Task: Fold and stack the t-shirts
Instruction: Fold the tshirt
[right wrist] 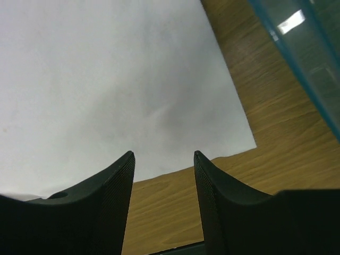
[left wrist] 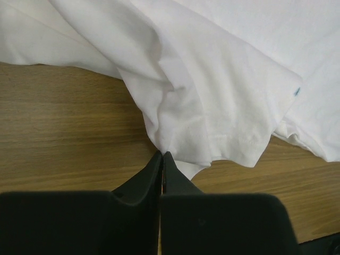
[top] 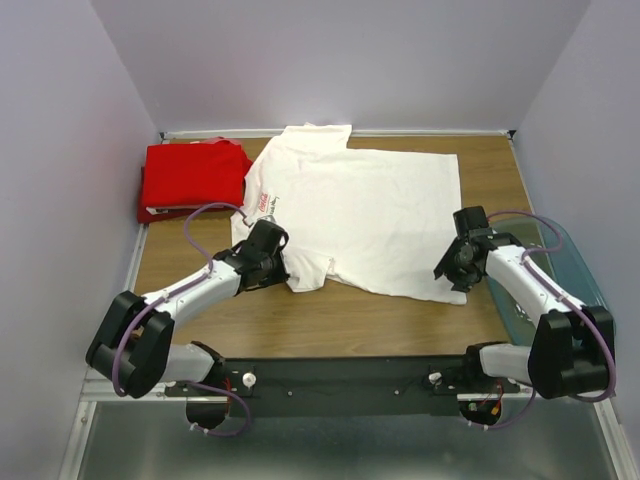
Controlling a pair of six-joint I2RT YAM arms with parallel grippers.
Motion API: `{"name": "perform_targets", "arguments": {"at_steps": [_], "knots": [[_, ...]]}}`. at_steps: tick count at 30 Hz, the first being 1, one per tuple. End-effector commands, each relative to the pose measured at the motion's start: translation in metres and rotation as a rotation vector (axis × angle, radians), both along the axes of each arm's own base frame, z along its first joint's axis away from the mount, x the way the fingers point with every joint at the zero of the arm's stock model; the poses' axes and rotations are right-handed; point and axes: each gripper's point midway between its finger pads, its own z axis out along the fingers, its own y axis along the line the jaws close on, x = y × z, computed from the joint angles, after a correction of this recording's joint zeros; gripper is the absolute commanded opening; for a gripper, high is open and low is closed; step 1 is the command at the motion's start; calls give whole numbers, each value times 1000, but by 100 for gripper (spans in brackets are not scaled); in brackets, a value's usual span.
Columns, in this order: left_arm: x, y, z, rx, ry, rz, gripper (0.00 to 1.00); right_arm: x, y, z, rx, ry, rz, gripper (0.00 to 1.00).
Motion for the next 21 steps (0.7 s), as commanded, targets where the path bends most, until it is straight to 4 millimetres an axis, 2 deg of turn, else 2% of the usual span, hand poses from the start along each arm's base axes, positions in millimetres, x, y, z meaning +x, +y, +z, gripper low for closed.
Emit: {"name": "perform_targets", "arguments": {"at_steps": [1,7,11,21], "knots": [[-2,-1,8,-37,-16,12,11,-8,-14,-2,-5,26,-36,56],[-3,-2,5,-44,-9,12,16,-11,-9,-6,27,49,-42,57],[-4,-3,1,-46,7,7,29,-11,-7,-7,36,55,-41,58],[-1,-1,-3,-32,0,16,24,-12,-7,-10,43,61,-53,59]]}}
